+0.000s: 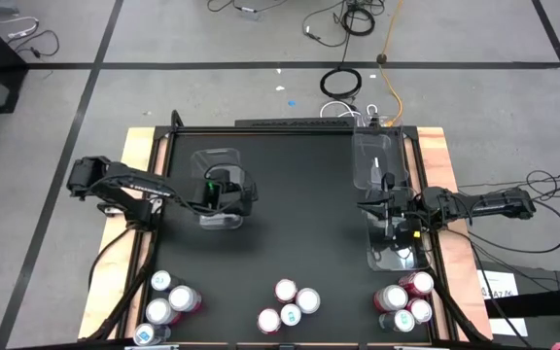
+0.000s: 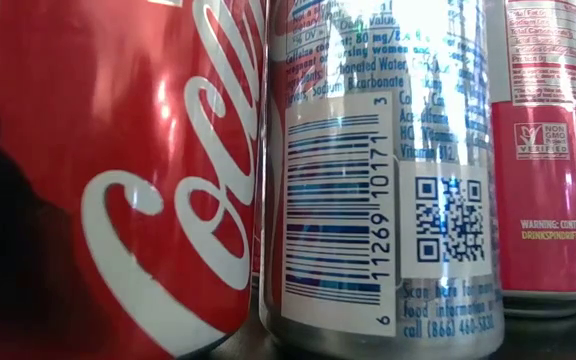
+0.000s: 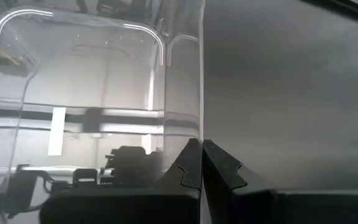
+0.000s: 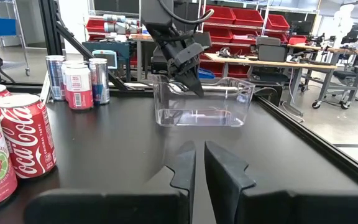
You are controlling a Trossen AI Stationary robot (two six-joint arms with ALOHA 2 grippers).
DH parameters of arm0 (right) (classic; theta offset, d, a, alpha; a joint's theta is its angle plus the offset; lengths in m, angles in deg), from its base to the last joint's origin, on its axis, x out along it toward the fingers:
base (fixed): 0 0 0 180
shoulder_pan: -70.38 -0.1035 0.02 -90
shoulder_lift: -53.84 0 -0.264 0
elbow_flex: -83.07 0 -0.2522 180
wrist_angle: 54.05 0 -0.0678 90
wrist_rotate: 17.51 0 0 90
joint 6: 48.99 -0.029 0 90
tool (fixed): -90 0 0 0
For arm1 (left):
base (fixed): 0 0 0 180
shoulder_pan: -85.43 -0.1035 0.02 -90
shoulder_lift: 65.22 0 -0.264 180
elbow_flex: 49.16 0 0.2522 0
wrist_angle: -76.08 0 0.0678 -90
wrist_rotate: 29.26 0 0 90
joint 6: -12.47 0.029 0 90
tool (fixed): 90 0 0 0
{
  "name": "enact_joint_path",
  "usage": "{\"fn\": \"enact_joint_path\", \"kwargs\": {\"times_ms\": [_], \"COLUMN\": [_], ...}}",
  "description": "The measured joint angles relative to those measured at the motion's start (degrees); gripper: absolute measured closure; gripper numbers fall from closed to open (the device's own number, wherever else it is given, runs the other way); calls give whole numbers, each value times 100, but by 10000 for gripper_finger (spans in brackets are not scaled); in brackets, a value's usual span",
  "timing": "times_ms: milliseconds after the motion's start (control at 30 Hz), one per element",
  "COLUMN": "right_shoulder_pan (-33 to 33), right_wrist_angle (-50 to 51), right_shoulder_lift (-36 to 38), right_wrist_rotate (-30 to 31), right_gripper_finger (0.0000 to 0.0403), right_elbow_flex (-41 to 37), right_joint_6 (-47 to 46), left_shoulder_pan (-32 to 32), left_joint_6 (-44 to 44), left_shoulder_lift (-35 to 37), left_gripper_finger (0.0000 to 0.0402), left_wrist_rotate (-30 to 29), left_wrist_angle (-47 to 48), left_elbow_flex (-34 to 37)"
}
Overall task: Sort soda cans
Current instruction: Adjust the top left transparent bin, then move the top transparent bin to the right side of the left transparent bin
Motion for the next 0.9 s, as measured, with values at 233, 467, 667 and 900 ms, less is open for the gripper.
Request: {"fn": "enact_joint_path", "kwargs": {"times_ms": [233,467,667,900], "right_shoulder_pan": [-2,-1,1,-2], "right_wrist_angle": [0,2,2,2], "right_shoulder_lift": [2,1,2,2], "right_wrist_rotate": [-2,-1,0,-1], "right_gripper_finger": [376,376,376,376], "right_elbow_flex": [2,1,0,1], "right_joint_6": [1,-2,-2,-1], "left_shoulder_pan": [1,3,3,1], "left_joint_6": [-10,-10,22,749], "left_shoulder_lift": [-11,-7,-7,290], "left_gripper_finger": [362,348,347,347], "left_wrist_rotate": [-153,-160,-159,-153], "left_wrist_angle": [-345,-330,-324,-317], "left_elbow_flex": [-5,-5,-5,-7]}}
